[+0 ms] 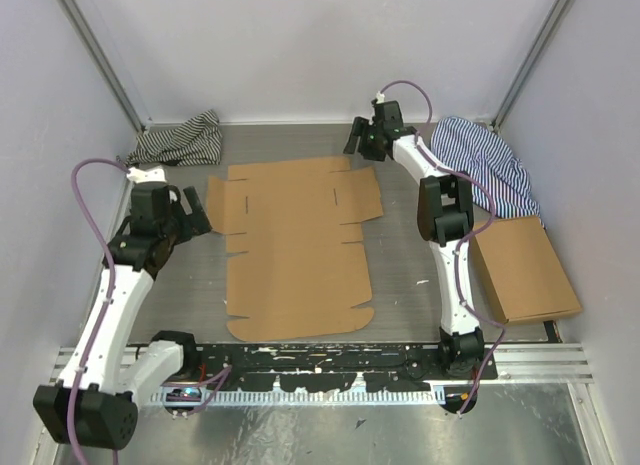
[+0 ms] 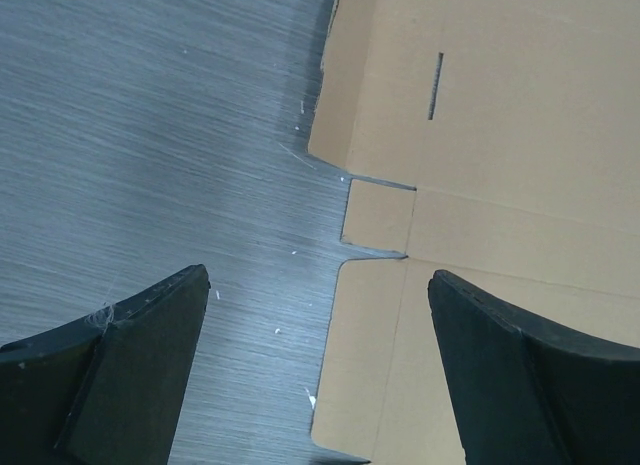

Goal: Fold the paper box

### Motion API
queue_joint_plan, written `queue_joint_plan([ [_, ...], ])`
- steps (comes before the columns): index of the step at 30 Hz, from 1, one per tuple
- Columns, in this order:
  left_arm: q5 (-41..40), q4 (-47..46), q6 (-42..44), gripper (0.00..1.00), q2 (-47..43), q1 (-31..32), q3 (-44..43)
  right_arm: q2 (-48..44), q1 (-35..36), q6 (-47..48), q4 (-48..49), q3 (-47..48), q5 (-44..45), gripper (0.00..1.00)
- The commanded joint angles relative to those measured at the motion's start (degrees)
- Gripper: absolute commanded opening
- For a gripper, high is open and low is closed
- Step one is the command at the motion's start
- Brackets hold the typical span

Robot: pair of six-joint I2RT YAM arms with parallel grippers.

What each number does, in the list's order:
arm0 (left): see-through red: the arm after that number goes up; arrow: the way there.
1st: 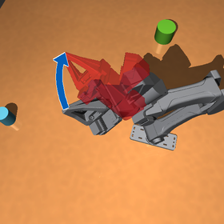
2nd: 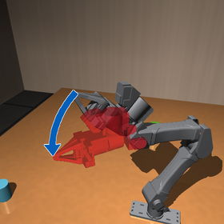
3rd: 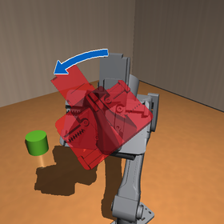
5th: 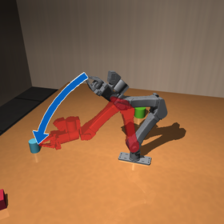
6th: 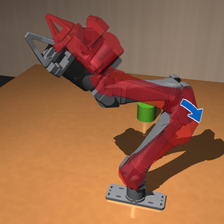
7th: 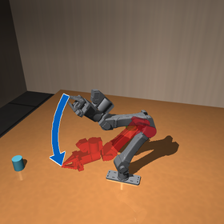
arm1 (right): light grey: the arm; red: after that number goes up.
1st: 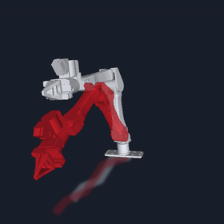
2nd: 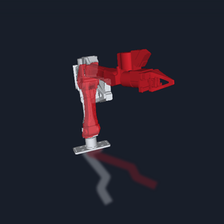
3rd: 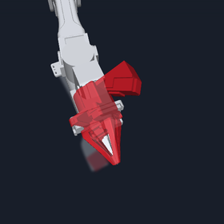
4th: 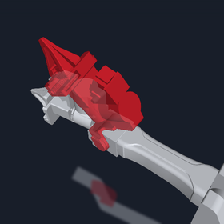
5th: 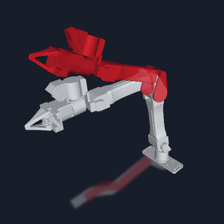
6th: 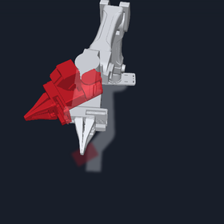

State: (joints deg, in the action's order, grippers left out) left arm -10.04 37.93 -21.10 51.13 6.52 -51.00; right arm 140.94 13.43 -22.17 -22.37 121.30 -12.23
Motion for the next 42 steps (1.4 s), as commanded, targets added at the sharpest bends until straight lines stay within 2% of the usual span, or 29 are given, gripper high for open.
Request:
queue_joint_plan([
  [1, -1.09, 1.22, -5.11, 0.97, 7.07, 0.07, -4.72, -1.84, 0.44, 1.99, -2.95, 4.02, 4.68, 0.71],
  [5, -3.05, 0.55, -6.97, 0.97, 14.30, 0.06, -7.80, -4.16, 0.43, 3.03, -4.18, 1.97, 7.58, 0.71],
  [11, -7.76, 1.57, -5.52, 0.96, 24.86, 0.00, -13.81, -8.59, 0.46, 4.53, -3.69, -2.60, 6.66, 0.71],
  [18, -9.70, -3.45, -5.61, 0.96, 34.79, -0.02, -17.56, -9.10, 1.21, 5.01, -4.25, -0.98, 5.25, 0.71],
  [24, -3.00, -7.65, -6.32, 0.93, 45.43, -0.02, -27.76, -8.54, 1.74, 4.65, -3.64, -0.45, 3.38, 0.71],
  [29, 5.05, -16.14, -8.07, 0.90, 52.82, -0.02, -35.00, -7.09, 1.87, 4.34, -1.20, -0.57, 3.17, 0.73],
  [33, 7.76, -15.82, -7.29, 0.88, 60.36, 0.11, -42.25, -4.68, 1.89, 4.35, -0.19, 1.54, 3.23, 0.77],
  [37, 8.73, -15.56, -6.40, 0.88, 67.43, 0.65, -47.97, -2.26, 1.86, 3.96, 0.73, 3.97, 3.12, 0.89],
  [42, 8.29, -14.44, -5.61, 0.88, 74.41, 0.77, -53.98, 1.35, 1.90, 2.99, 1.33, 6.98, 2.29, 0.93],
])
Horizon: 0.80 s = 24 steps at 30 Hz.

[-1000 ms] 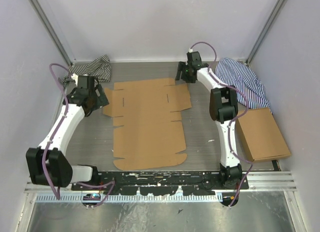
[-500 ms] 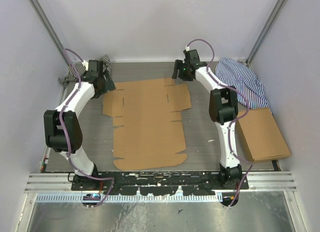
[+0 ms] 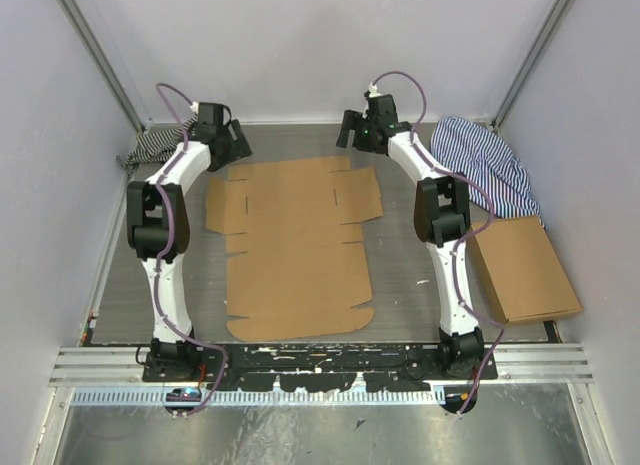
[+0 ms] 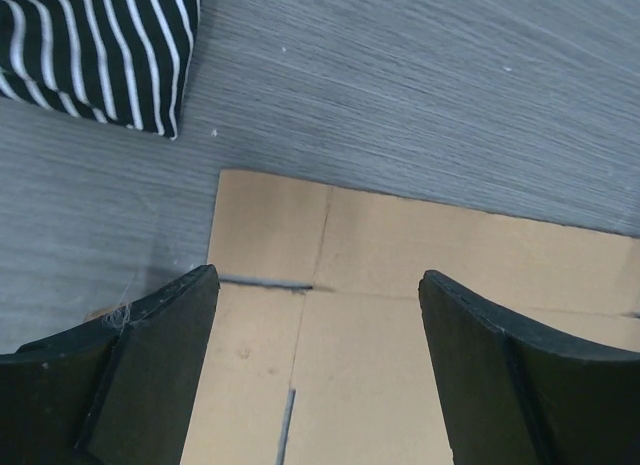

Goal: Fold the paper box

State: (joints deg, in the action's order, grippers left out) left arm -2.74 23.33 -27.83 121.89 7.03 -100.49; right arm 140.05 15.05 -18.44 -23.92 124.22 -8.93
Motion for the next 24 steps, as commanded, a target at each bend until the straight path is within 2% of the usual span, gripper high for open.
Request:
queue_joint_plan([
  [1, 0.83, 0.48, 1.30, 0.88, 4.57, 0.27, -5.47, 2.71, 0.31, -0.87, 2.91, 4.32, -0.88, 0.93],
  [7, -0.58, 2.56, 2.07, 0.88, 8.46, 0.27, -9.54, 4.84, 0.30, -1.45, 2.66, 4.97, -2.58, 0.93],
  [19, -1.58, 2.64, 2.84, 0.88, 11.50, 0.20, -9.90, 5.97, 1.32, -1.13, 2.74, 4.37, -6.02, 0.90],
  [24, -3.77, 7.24, 2.31, 0.83, 13.88, 0.27, -12.39, 6.52, 2.21, -0.90, 2.30, 4.20, -6.69, 0.90],
])
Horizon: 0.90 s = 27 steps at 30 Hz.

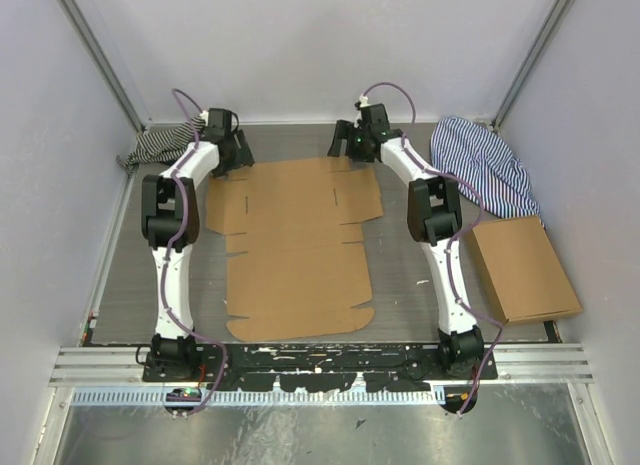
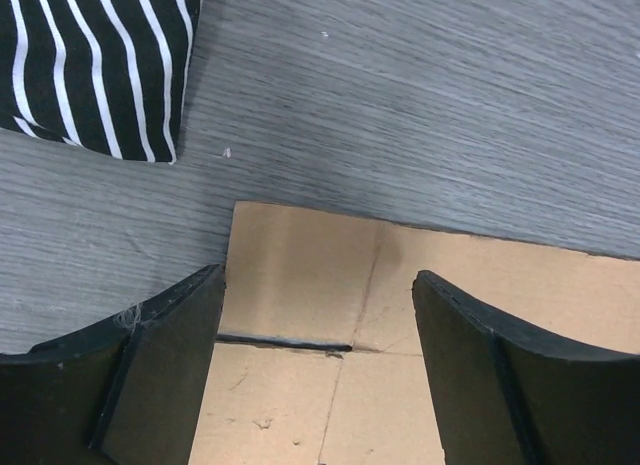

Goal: Fold the paper box

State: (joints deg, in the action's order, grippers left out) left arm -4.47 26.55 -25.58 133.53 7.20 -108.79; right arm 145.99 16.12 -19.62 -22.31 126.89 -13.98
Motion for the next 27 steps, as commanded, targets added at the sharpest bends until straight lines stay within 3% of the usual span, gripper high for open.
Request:
queue_joint_plan([
  [1, -2.38, 4.79, 0.17, 0.82, 2.59, 0.09, -4.68, 0.55, 1.30, 0.29, 0.71, 1.41, -1.74, 0.90],
  [16, -1.86, 5.20, 0.27, 0.79, 4.31, 0.27, -3.36, -4.98, 2.07, -0.44, 4.18, -3.99, -3.03, 0.87],
  [27, -2.01, 5.80, 0.53, 0.78, 4.43, 0.65, -3.20, -10.77, 2.54, -4.46, 9.46, -7.99, -8.99, 0.85],
])
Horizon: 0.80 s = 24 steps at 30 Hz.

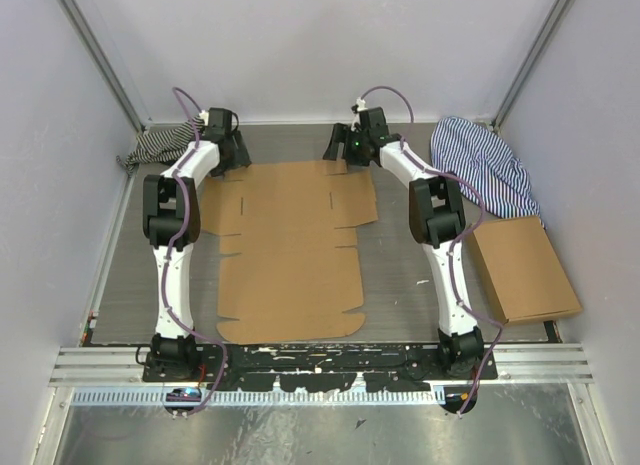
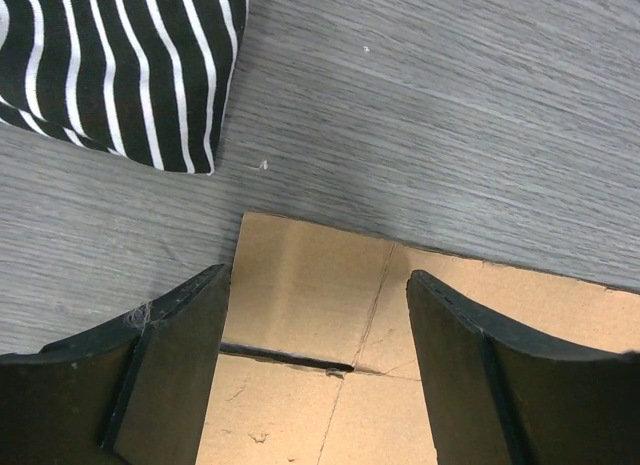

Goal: Fold the paper box

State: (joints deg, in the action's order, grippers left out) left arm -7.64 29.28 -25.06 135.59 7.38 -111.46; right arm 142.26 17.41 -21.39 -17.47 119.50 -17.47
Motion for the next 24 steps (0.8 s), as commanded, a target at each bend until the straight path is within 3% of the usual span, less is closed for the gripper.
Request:
queue_joint_plan([
  [1, 1.17, 3.14, 0.01, 0.78, 2.32, 0.48, -0.52, -7.66, 1.41, -2.89, 4.90, -0.94, -5.61, 0.84],
  [8, 1.92, 3.44, 0.01, 0.77, 2.34, 0.70, -0.16, -9.34, 2.44, -3.84, 6.57, -1.45, -7.40, 0.84],
  [18, 2.36, 3.44, -0.17, 0.77, 1.72, 1.02, 1.25, -3.93, 3.65, -7.11, 7.39, 2.57, -12.37, 0.84],
  [21, 2.23, 3.92, -0.04, 0.77, 1.62, 1.06, 1.22, -2.36, 3.82, -7.16, 5.60, 3.97, -10.79, 0.82],
  [24, 1.82, 4.36, 0.08, 0.76, 1.38, 1.06, 1.29, -1.84, 3.90, -5.45, 2.81, 2.63, -3.66, 0.79],
])
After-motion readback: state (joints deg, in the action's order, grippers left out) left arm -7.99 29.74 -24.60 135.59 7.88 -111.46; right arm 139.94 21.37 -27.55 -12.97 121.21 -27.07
